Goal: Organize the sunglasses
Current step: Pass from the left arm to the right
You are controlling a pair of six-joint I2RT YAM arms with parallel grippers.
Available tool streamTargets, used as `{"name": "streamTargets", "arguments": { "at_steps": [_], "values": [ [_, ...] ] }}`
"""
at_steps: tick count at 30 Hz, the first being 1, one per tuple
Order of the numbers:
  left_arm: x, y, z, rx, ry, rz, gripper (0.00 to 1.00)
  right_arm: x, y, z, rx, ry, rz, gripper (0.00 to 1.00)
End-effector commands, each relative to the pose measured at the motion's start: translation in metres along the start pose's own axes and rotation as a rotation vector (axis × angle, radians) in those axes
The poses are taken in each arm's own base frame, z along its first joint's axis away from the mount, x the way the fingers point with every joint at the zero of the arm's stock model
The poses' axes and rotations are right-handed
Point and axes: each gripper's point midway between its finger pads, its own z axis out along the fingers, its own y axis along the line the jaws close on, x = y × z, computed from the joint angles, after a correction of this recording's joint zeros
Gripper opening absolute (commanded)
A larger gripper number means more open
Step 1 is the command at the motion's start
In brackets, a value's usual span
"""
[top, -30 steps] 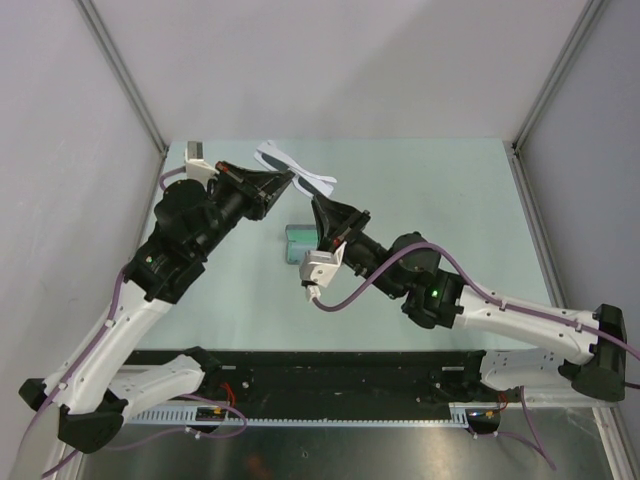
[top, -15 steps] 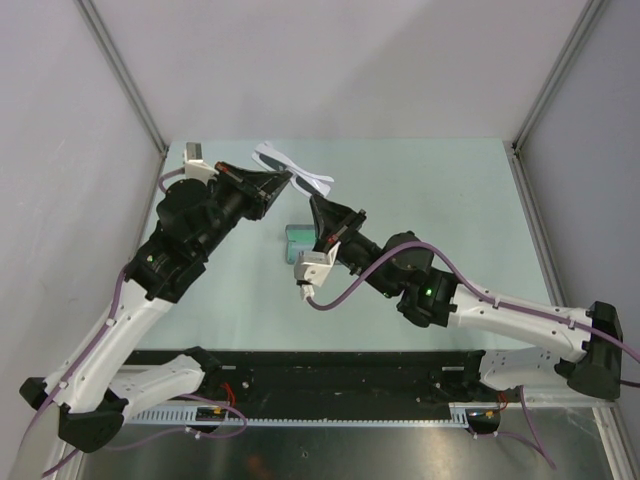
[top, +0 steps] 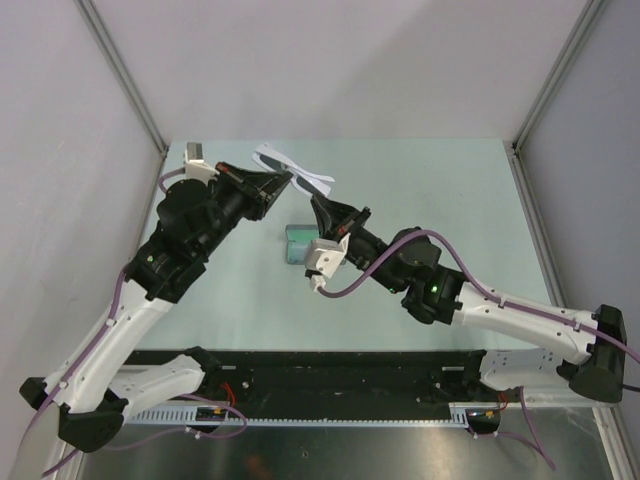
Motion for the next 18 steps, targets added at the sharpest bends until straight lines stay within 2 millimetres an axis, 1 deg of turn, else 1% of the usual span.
{"name": "streamTargets", "arguments": {
  "at_steps": [1,4,7,10,11,12,13,18],
  "values": [
    [0.002,-0.023,-0.01,0.071,0.025,-0.011,0.0,-0.017,-0.04,-0.007,0.096,-0.057,0.146,0.0],
    [0.002,-0.023,-0.01,0.073,0.025,-0.014,0.01,-0.016,-0.039,-0.007,0.09,-0.058,0.164,0.0],
    [0.002,-0.022,-0.011,0.073,0.025,-0.011,0.07,-0.016,-0.037,-0.006,0.084,-0.056,0.149,0.0],
    [0.002,-0.023,-0.013,0.076,0.025,-0.01,0.08,-0.016,-0.033,-0.004,0.072,-0.05,0.11,0.0],
    [0.002,-0.023,-0.013,0.077,0.024,-0.012,0.06,-0.015,-0.032,-0.004,0.071,-0.041,0.098,0.0],
    [0.003,-0.023,-0.012,0.075,0.027,-0.01,0.0,-0.014,-0.031,-0.003,0.069,-0.034,0.067,0.0],
    [0.002,-0.024,-0.012,0.077,0.027,-0.01,0.0,-0.012,-0.028,-0.002,0.067,-0.025,0.054,0.0],
    [0.004,-0.025,-0.01,0.079,0.038,-0.009,0.0,-0.011,-0.029,0.001,0.091,0.007,-0.014,0.0]
  ]
}}
